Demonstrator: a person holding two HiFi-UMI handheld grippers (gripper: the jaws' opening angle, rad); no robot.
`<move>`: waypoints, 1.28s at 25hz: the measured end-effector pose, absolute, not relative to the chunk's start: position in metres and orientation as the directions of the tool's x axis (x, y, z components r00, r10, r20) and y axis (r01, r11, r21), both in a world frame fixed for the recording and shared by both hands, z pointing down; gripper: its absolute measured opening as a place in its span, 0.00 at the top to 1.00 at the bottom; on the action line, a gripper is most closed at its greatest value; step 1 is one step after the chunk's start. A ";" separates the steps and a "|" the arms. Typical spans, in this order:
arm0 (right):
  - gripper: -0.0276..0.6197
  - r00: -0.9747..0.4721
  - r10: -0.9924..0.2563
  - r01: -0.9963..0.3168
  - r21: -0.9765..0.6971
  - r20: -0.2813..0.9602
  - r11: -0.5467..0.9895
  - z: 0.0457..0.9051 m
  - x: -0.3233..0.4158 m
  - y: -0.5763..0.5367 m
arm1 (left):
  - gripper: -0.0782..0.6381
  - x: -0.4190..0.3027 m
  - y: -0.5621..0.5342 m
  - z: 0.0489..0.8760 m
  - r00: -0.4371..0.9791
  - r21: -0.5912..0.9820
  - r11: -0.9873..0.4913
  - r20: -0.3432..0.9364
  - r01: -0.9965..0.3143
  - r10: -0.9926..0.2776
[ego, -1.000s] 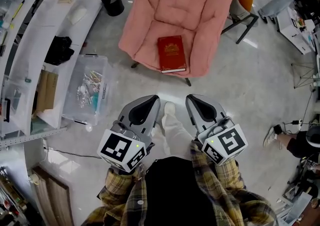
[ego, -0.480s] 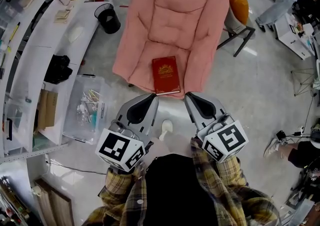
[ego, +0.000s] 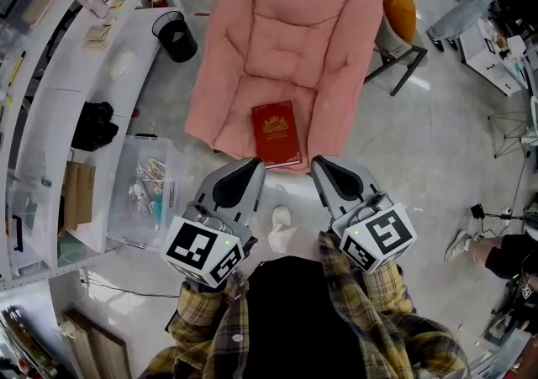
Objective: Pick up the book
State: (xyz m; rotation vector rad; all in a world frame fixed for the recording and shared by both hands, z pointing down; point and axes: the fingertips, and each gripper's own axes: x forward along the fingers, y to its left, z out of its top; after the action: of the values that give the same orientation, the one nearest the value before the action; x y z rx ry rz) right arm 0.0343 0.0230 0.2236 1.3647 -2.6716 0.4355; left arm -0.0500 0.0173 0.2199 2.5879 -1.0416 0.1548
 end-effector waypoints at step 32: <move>0.93 -0.101 -0.909 -0.974 -0.225 0.405 0.008 0.289 -0.053 -0.114 | 0.89 -0.115 -0.152 0.289 0.944 0.380 -0.900 0.318 -0.213 -0.089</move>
State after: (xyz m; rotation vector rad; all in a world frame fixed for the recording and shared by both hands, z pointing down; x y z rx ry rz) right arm -0.0528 -0.1136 0.2888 2.0033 -2.1218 0.6841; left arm -0.1149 -0.1525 0.2895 2.6795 -0.2186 0.4115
